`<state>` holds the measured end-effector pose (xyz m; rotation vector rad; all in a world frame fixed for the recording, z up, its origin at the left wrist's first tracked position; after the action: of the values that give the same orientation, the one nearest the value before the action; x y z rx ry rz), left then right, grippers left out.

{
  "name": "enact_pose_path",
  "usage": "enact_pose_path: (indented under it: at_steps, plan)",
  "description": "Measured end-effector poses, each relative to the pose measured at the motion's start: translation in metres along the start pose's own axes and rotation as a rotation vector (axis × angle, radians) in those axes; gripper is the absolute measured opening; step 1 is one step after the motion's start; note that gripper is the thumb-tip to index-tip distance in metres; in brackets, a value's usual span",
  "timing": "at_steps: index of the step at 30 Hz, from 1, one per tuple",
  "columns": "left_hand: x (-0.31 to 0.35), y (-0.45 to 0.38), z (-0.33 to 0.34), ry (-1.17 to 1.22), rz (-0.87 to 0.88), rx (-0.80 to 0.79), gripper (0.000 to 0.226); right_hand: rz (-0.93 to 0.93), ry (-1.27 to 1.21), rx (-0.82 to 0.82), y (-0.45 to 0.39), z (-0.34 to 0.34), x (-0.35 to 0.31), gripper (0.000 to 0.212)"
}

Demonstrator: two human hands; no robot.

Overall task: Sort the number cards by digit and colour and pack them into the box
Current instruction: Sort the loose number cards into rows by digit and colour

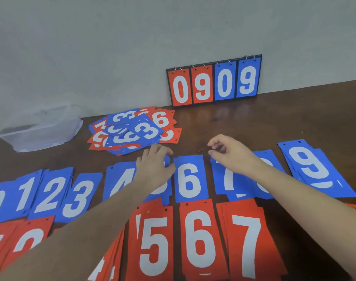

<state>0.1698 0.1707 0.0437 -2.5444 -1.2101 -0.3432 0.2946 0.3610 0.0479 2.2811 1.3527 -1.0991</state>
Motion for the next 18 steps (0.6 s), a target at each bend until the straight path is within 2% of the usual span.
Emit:
enact_pose_path:
  at_steps: [18]
  plan:
    - [-0.138,0.082,-0.09,0.14,-0.027,0.062,0.027,-0.063,0.01,-0.065,0.041,0.094,-0.123,0.014]
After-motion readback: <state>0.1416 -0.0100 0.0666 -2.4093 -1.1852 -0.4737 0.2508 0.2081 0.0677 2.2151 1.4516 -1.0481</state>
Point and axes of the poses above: each hand's wrist, its own y-axis away from the middle knuckle, its own z-axis out of the palm, x = y × z, the point moved 9 cm from there along -y, towards the middle knuckle, and after that the axes turned 8 degrees about x, right-handed, at the moved point
